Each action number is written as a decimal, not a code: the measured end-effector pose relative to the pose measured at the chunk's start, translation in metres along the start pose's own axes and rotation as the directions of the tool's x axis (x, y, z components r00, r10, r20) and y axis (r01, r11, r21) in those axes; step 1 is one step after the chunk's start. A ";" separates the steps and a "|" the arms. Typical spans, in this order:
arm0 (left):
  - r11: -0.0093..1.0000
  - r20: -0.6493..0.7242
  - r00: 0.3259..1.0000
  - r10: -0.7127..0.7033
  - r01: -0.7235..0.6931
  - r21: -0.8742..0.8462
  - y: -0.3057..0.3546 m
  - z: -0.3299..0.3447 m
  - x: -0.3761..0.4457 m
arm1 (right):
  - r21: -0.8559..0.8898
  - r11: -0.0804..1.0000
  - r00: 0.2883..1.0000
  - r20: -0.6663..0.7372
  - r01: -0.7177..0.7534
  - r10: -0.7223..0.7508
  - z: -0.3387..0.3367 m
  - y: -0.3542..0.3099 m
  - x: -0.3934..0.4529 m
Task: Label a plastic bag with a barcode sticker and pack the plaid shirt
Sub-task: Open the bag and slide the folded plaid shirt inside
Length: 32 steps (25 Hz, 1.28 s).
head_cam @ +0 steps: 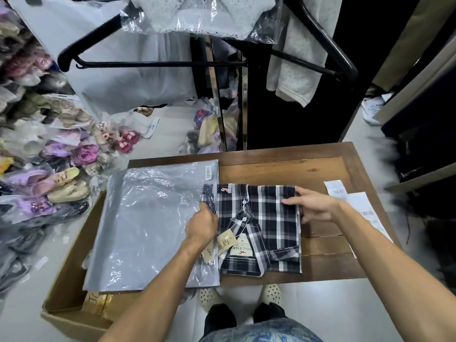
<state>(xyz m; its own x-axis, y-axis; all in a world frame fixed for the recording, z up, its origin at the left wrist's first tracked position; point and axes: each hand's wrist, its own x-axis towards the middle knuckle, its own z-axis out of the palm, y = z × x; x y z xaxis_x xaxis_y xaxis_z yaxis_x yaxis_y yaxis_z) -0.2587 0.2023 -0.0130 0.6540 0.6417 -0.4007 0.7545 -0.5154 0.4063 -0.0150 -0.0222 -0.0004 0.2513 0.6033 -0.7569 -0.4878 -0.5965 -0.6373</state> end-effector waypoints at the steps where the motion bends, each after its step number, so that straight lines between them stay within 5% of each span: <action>1: 1.000 0.000 1.000 0.003 -0.003 0.007 0.000 0.000 0.000 | 0.062 0.998 0.999 0.045 -0.014 0.011 0.002 0.008 -0.001; 5: 0.999 -0.008 0.999 0.033 -0.032 0.038 0.003 -0.001 0.001 | 0.062 0.998 0.998 0.061 0.017 -0.021 0.018 0.029 -0.002; 10: 0.991 0.003 0.992 0.127 -0.127 0.027 0.010 -0.009 -0.005 | 0.221 0.948 0.924 -0.355 0.227 -0.138 0.058 0.039 -0.004; 23: 0.974 0.072 0.972 0.225 -0.225 -0.017 0.007 -0.005 -0.017 | 0.034 0.980 0.961 -0.205 0.196 -0.185 0.128 0.026 0.021; 28: 0.971 0.031 0.975 0.221 -0.217 -0.096 0.010 -0.007 -0.018 | 0.227 0.941 0.893 -0.430 0.251 -0.134 0.116 0.034 0.023; 32: 0.960 0.064 0.964 0.258 -0.248 -0.131 0.018 -0.001 -0.018 | 0.163 0.943 0.854 -0.488 0.292 -0.180 0.133 0.045 0.028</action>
<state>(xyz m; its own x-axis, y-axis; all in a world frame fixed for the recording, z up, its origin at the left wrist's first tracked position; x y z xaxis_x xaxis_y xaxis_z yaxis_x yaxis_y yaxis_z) -0.2574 0.1821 0.0023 0.8286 0.4494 -0.3340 0.5549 -0.5798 0.5966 -0.1415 0.0385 -0.0311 0.7101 0.3643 -0.6025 -0.5230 -0.3000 -0.7978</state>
